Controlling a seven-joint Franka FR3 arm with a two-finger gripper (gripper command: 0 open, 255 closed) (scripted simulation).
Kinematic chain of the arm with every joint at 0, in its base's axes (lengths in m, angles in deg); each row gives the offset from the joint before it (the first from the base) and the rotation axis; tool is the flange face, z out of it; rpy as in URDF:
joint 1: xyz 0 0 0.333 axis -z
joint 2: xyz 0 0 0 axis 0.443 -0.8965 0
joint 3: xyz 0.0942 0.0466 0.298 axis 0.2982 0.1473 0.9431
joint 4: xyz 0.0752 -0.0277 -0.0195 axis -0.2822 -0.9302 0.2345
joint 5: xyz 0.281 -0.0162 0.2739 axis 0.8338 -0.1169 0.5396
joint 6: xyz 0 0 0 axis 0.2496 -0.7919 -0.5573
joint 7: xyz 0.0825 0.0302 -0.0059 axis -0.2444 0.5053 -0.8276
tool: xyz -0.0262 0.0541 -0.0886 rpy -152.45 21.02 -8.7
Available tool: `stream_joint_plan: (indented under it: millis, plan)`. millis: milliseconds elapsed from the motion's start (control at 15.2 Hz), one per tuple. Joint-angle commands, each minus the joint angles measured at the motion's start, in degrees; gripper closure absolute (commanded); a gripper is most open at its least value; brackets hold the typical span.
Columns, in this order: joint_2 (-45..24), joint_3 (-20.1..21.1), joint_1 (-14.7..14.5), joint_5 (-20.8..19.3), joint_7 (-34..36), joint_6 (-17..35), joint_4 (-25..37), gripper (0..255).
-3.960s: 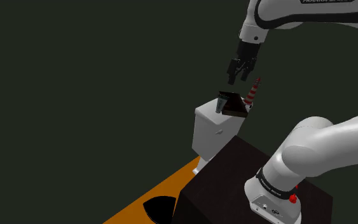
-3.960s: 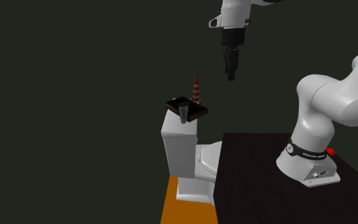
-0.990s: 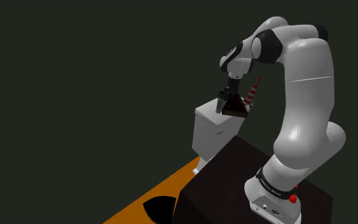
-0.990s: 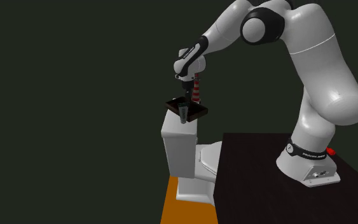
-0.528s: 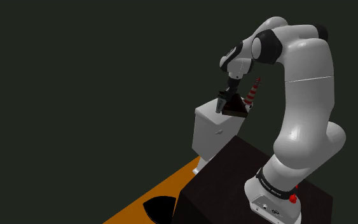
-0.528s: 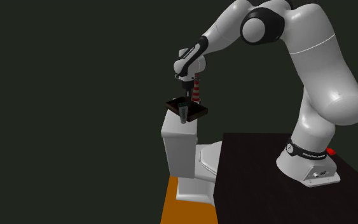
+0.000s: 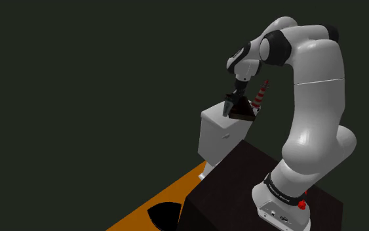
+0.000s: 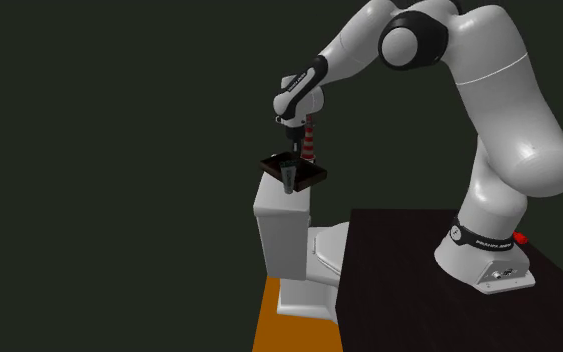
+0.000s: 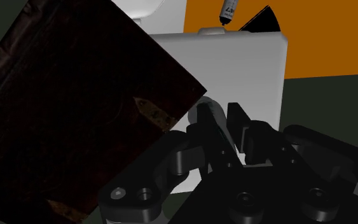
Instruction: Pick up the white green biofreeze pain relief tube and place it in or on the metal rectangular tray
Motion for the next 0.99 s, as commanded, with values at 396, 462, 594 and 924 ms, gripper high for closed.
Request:
stream_joint_plan:
  millis: [396,462,594,924]
  plan:
    - [3.52,-1.36,-0.95,-1.94,1.04,-4.08,0.83,255]
    - [3.96,-1.53,-1.06,-2.19,1.18,-4.64,0.99,255]
    - [4.82,-1.85,-1.28,-2.68,1.44,-5.77,1.34,255]
    - [6.84,-2.56,-1.75,-3.87,2.08,-8.69,2.46,255]
